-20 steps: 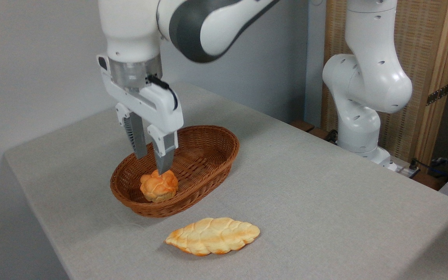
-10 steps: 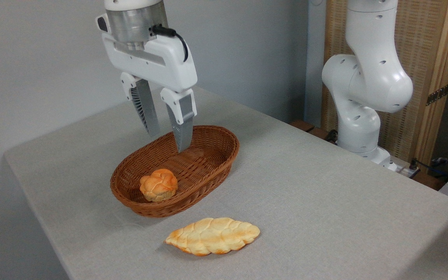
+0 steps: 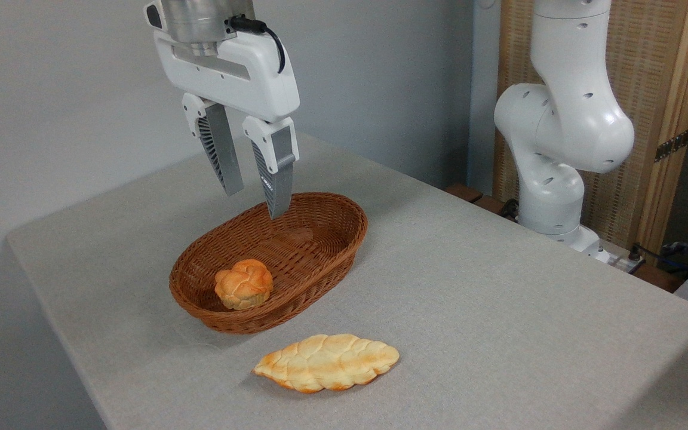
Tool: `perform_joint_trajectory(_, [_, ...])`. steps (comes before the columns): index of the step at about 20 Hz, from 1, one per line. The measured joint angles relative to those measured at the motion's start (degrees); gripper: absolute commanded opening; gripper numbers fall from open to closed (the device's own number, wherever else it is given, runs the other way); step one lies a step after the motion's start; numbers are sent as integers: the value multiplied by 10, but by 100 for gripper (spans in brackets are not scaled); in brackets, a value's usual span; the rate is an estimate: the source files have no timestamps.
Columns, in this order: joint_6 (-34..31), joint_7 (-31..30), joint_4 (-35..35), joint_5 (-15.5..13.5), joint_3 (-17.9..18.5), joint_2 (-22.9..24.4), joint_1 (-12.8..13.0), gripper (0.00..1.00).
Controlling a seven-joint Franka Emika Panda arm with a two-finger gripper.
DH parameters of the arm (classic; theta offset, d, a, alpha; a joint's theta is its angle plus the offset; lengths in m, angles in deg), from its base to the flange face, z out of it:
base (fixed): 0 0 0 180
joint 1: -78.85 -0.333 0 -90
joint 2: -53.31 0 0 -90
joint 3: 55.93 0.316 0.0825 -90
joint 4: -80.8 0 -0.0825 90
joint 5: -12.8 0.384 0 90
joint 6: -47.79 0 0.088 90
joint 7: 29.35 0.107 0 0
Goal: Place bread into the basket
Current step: 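Open the gripper to release the roll and raise it away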
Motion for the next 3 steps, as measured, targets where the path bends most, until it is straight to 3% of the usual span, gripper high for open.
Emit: perform_joint_trajectory(3, [0,0,0,0,0,0,0,100])
